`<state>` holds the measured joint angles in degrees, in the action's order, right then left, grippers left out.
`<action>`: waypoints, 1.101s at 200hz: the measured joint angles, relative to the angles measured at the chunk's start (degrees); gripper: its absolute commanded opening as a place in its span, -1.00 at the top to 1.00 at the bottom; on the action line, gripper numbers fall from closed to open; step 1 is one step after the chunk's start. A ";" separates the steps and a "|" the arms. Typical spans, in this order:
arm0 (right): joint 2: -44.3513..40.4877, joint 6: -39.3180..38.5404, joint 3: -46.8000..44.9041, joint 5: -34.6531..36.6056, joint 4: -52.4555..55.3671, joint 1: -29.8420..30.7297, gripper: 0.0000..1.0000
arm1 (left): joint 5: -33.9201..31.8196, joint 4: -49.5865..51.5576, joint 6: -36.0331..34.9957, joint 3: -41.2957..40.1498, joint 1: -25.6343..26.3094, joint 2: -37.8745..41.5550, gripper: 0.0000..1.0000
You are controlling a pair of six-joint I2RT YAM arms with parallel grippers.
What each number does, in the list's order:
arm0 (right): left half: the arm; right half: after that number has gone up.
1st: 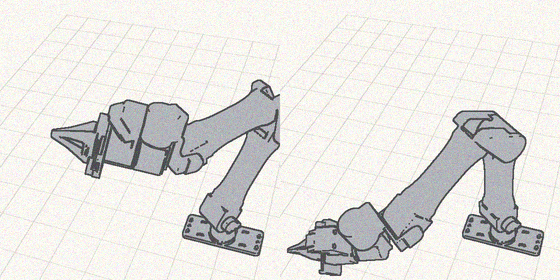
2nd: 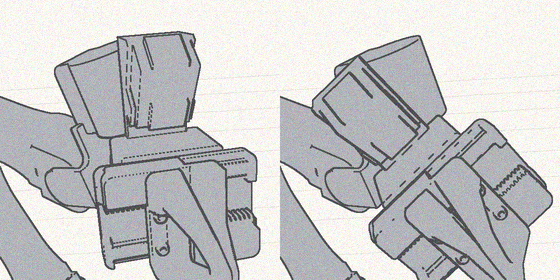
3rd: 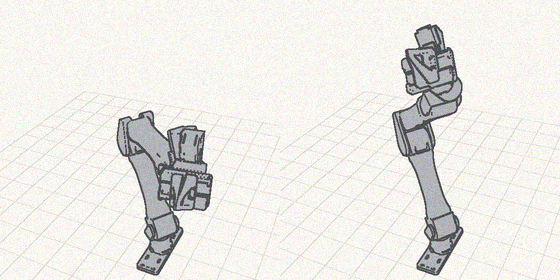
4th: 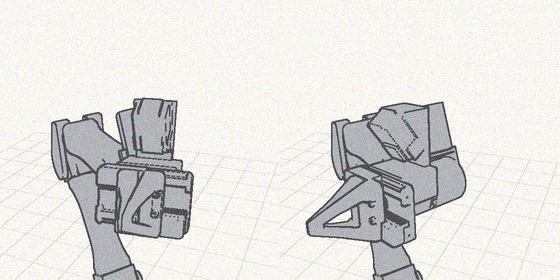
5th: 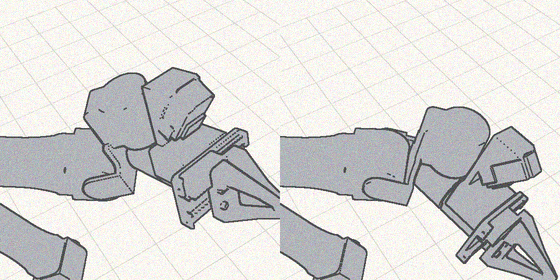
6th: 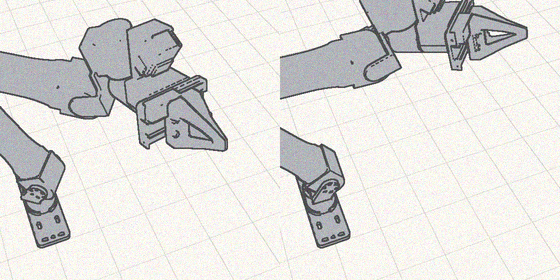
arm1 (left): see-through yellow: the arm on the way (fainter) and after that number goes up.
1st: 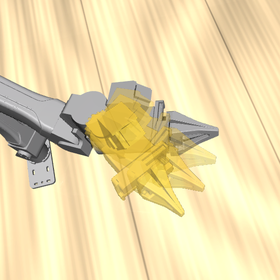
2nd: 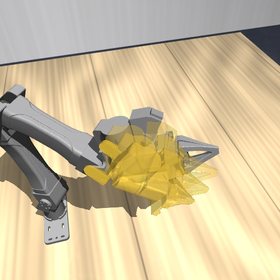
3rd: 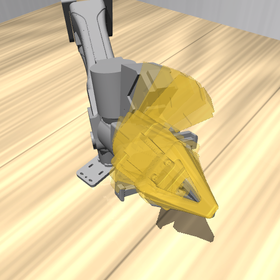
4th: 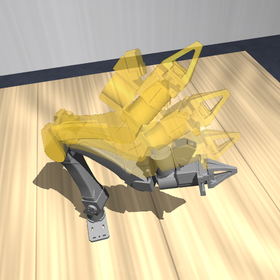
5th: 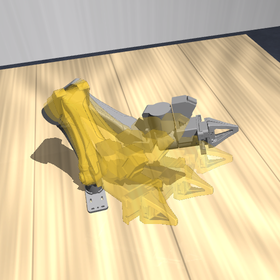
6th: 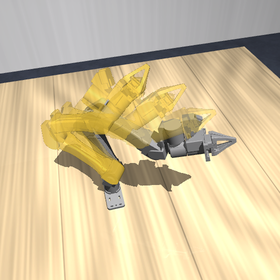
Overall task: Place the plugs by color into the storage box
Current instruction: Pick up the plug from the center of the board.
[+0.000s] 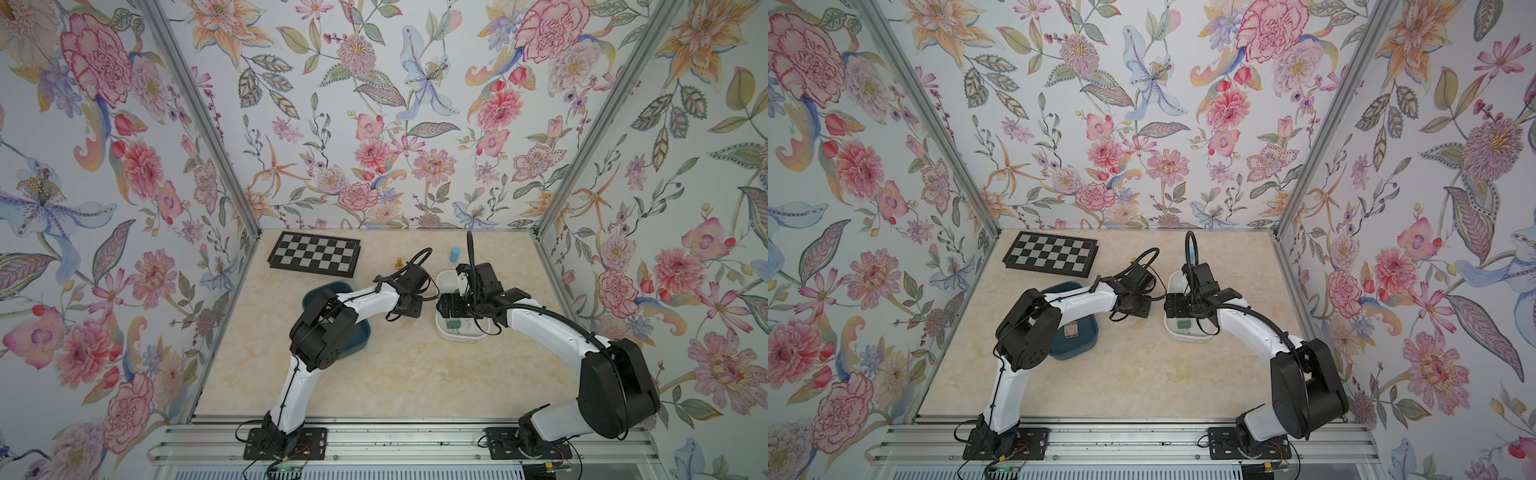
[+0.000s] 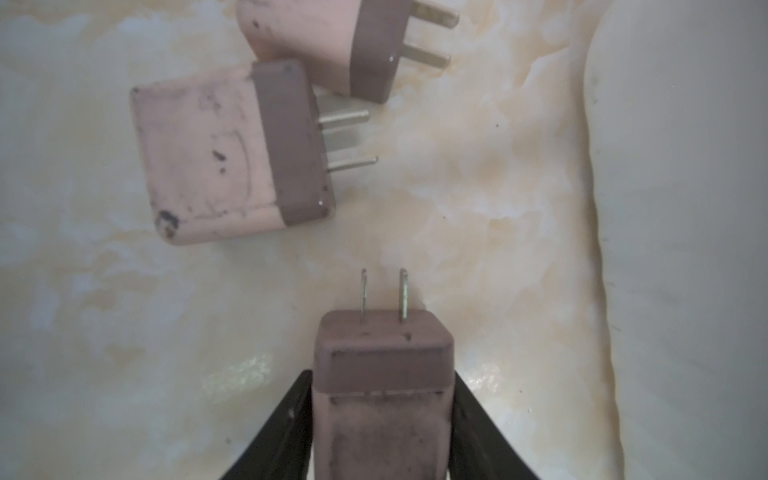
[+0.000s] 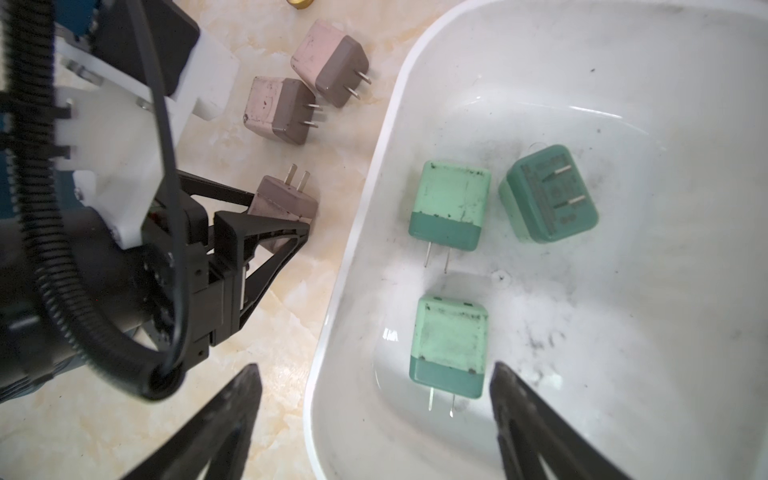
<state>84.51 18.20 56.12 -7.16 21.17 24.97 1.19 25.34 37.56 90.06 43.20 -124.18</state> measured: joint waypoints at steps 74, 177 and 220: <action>-0.94 0.02 -0.63 -0.20 0.00 0.00 -0.75 | -0.48 2.32 0.31 -0.22 -0.57 1.84 0.18; -0.94 0.22 -0.66 -1.01 -0.04 0.35 -0.75 | -7.82 6.67 0.04 -20.24 -11.65 35.69 0.16; -0.94 0.70 -0.66 -0.98 -0.04 2.40 -0.75 | -8.11 8.07 -0.11 -31.23 -18.56 43.15 0.16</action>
<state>83.57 18.90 55.46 -8.14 21.12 27.38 -6.92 33.41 37.45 58.83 24.64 -81.03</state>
